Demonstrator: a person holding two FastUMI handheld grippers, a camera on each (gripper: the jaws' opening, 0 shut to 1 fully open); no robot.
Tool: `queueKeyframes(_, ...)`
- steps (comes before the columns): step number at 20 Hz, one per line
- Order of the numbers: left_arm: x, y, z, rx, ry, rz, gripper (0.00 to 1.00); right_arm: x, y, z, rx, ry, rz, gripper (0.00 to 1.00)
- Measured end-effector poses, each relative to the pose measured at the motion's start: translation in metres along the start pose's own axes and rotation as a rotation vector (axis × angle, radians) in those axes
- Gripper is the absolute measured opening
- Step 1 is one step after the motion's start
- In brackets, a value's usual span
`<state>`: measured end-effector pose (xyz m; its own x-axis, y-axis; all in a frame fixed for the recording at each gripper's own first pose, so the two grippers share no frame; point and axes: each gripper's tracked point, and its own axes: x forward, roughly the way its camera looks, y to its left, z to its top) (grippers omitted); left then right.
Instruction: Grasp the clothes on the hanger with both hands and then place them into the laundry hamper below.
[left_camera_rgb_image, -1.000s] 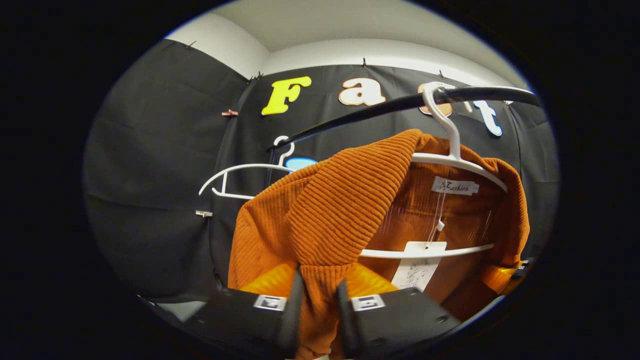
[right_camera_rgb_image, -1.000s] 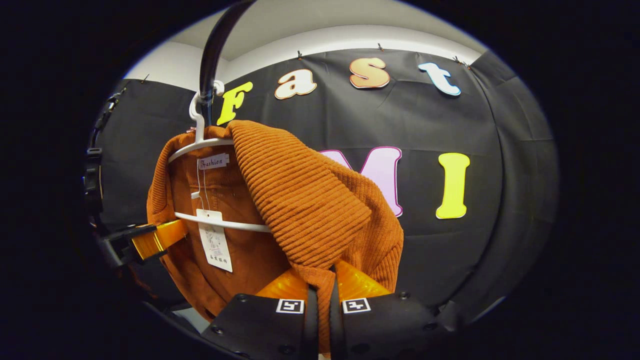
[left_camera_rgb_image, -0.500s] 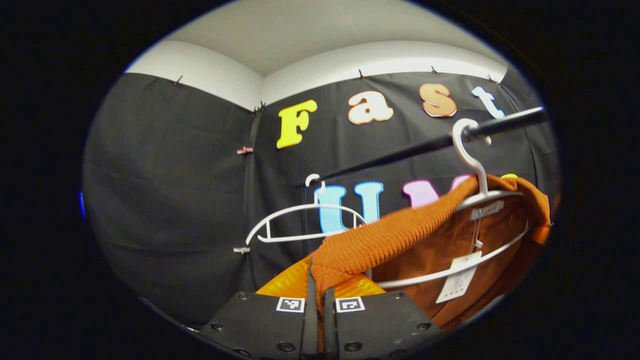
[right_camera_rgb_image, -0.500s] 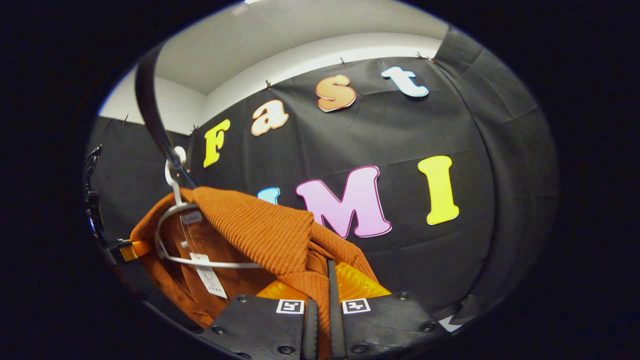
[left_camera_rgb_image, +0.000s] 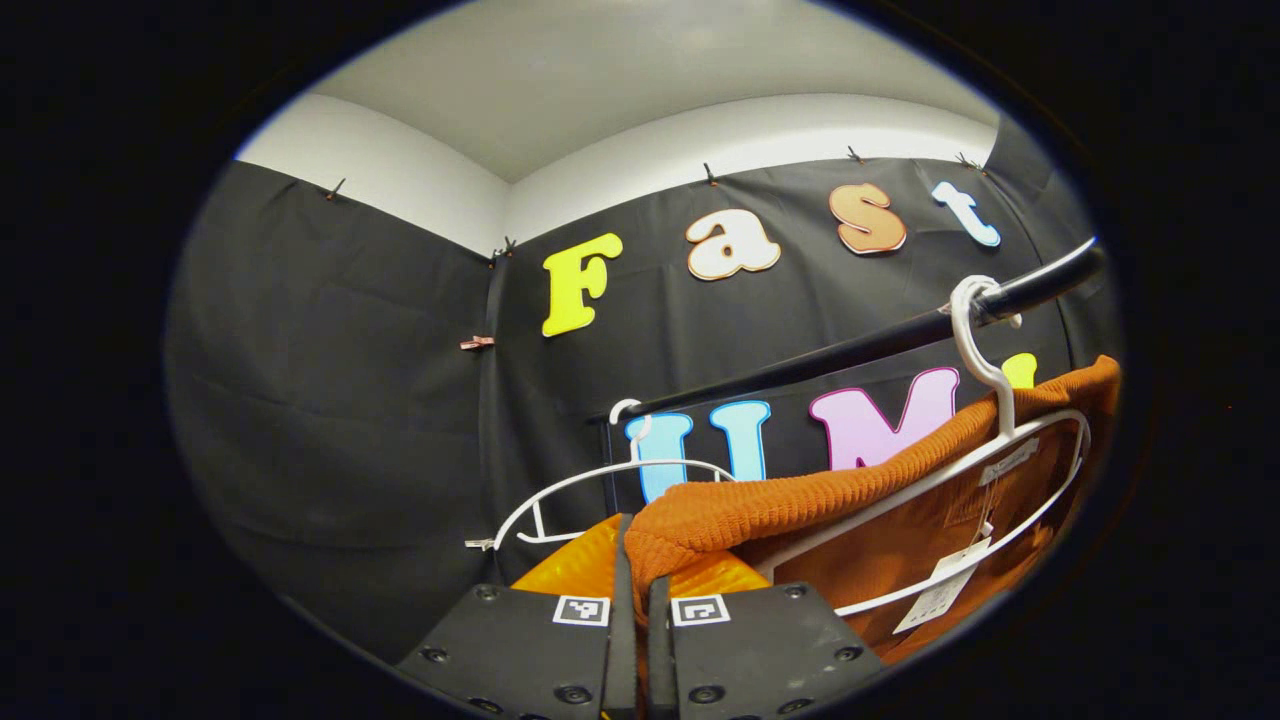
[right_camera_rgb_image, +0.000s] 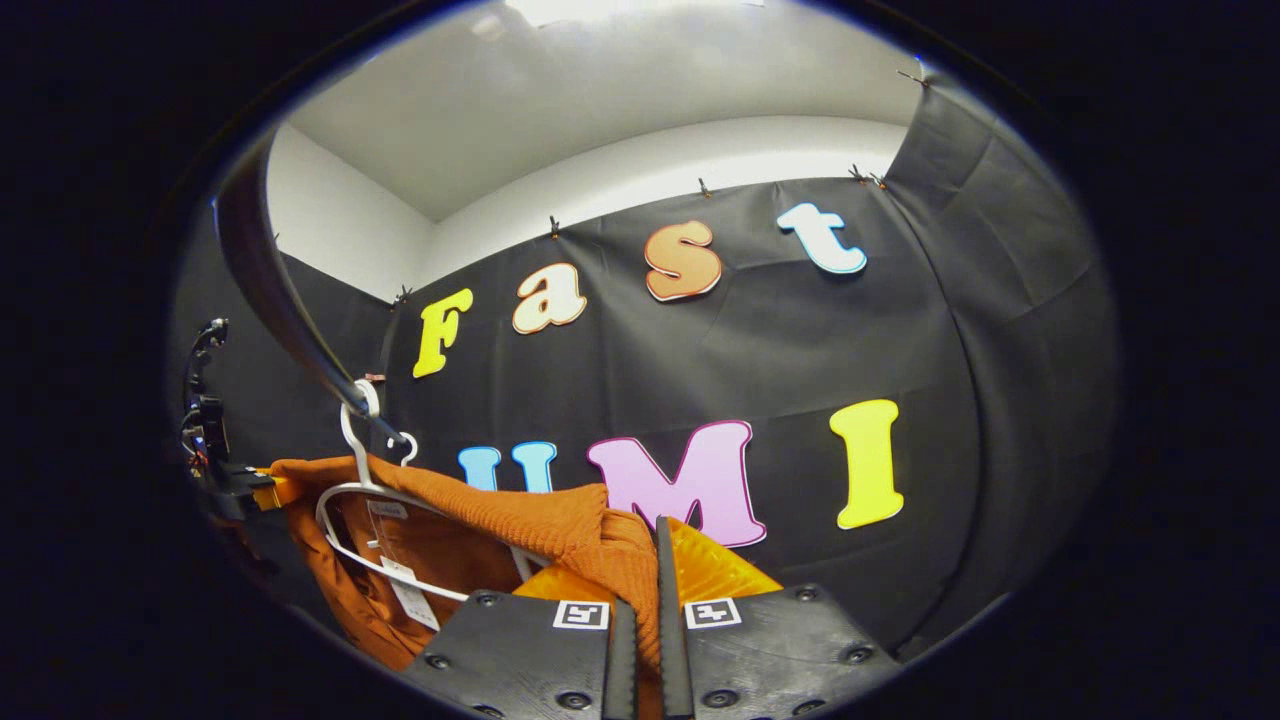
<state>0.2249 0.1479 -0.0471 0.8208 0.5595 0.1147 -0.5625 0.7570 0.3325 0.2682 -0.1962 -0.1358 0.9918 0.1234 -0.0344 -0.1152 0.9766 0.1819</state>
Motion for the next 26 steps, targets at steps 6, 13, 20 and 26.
queueKeyframes(6, 0.023, -0.008, -0.026, 0.080, 0.013, -0.122, 0.08, 0.033, -0.009, -0.035, 0.105, 0.077, 0.031, 0.13)
queueKeyframes(13, 0.031, -0.024, -0.050, -0.332, 0.175, -0.432, 0.08, 0.051, -0.013, -0.059, 0.689, 0.111, 0.190, 0.13)
queueKeyframes(20, 0.042, -0.033, -0.048, -0.729, 0.347, -0.736, 0.08, 0.084, -0.001, -0.098, 1.085, 0.293, 0.382, 0.13)
queueKeyframes(26, 0.079, -0.042, -0.110, -0.816, 0.534, -0.766, 0.08, 0.106, 0.015, -0.174, 1.088, 0.498, 0.369, 0.13)
